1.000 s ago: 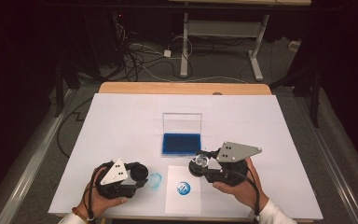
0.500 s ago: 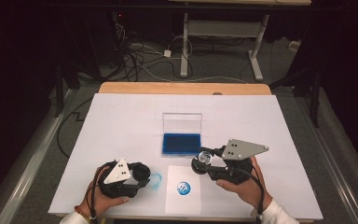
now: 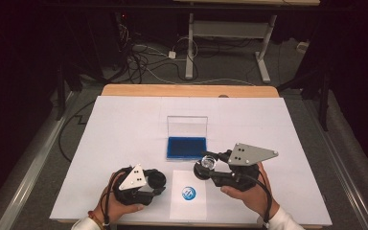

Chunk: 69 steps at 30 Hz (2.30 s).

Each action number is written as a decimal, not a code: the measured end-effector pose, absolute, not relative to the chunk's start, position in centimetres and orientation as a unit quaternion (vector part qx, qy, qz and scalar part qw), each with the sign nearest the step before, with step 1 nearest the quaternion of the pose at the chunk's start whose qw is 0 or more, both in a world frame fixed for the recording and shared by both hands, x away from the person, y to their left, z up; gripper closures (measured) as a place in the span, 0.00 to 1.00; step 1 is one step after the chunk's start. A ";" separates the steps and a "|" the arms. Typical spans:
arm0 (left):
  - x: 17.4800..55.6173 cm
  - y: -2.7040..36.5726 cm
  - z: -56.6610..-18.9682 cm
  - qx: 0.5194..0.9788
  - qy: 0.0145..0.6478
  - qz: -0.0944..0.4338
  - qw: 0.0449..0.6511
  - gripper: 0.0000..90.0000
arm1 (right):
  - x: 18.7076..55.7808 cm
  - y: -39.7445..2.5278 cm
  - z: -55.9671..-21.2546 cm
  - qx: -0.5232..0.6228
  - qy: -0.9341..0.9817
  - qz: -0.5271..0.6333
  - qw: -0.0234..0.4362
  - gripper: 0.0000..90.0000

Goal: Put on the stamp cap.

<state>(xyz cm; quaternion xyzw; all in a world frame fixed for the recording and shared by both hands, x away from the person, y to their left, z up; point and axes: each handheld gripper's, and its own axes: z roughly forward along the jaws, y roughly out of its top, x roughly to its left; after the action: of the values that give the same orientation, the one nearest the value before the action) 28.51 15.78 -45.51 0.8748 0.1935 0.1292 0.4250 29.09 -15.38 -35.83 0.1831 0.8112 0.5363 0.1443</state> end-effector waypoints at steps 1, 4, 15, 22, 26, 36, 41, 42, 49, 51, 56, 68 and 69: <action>28.5 15.4 -45.5 0.874 0.191 0.125 0.430 0.40 | 29.1 -15.2 -35.8 0.180 0.810 0.540 0.142 0.63; 28.5 14.3 -45.4 0.872 0.184 0.117 0.438 0.40 | 28.9 -14.5 -35.5 0.171 0.809 0.546 0.135 0.63; 28.4 12.3 -44.8 0.860 0.175 0.101 0.468 0.40 | 28.9 -12.0 -36.0 0.161 0.811 0.551 0.110 0.63; 28.2 11.6 -44.4 0.855 0.170 0.100 0.480 0.40 | 29.0 -10.6 -36.8 0.158 0.815 0.549 0.098 0.63; 28.2 11.5 -44.0 0.850 0.170 0.100 0.489 0.40 | 29.1 -10.4 -37.0 0.159 0.816 0.548 0.094 0.63; 28.2 11.8 -43.6 0.845 0.170 0.105 0.495 0.40 | 29.1 -10.2 -37.5 0.159 0.818 0.546 0.093 0.63; 28.1 11.6 -43.7 0.848 0.165 0.101 0.494 0.40 | 29.2 -10.2 -37.5 0.158 0.817 0.547 0.095 0.63; 28.0 11.5 -43.7 0.849 0.163 0.101 0.493 0.40 | 29.2 -10.2 -37.5 0.159 0.816 0.547 0.097 0.63; 28.0 11.5 -43.7 0.845 0.165 0.101 0.498 0.40 | 29.2 -10.0 -37.8 0.159 0.818 0.545 0.094 0.63; 28.0 11.5 -43.6 0.845 0.164 0.102 0.499 0.40 | 29.3 -10.0 -37.9 0.159 0.818 0.545 0.091 0.63; 27.9 11.6 -43.6 0.843 0.165 0.103 0.501 0.40 | 29.3 -10.1 -38.0 0.159 0.816 0.549 0.088 0.63; 27.7 11.6 -43.4 0.846 0.161 0.114 0.495 0.40 | 29.3 -10.3 -38.3 0.158 0.812 0.556 0.084 0.63; 27.6 11.5 -43.4 0.848 0.159 0.119 0.492 0.40 | 29.3 -10.3 -38.3 0.159 0.812 0.556 0.081 0.63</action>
<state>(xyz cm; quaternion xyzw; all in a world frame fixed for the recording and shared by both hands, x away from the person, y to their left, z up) 27.56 11.50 -43.38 0.8478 0.1586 0.1194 0.4917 29.27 -10.33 -38.33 0.1587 0.8116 0.5564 0.0812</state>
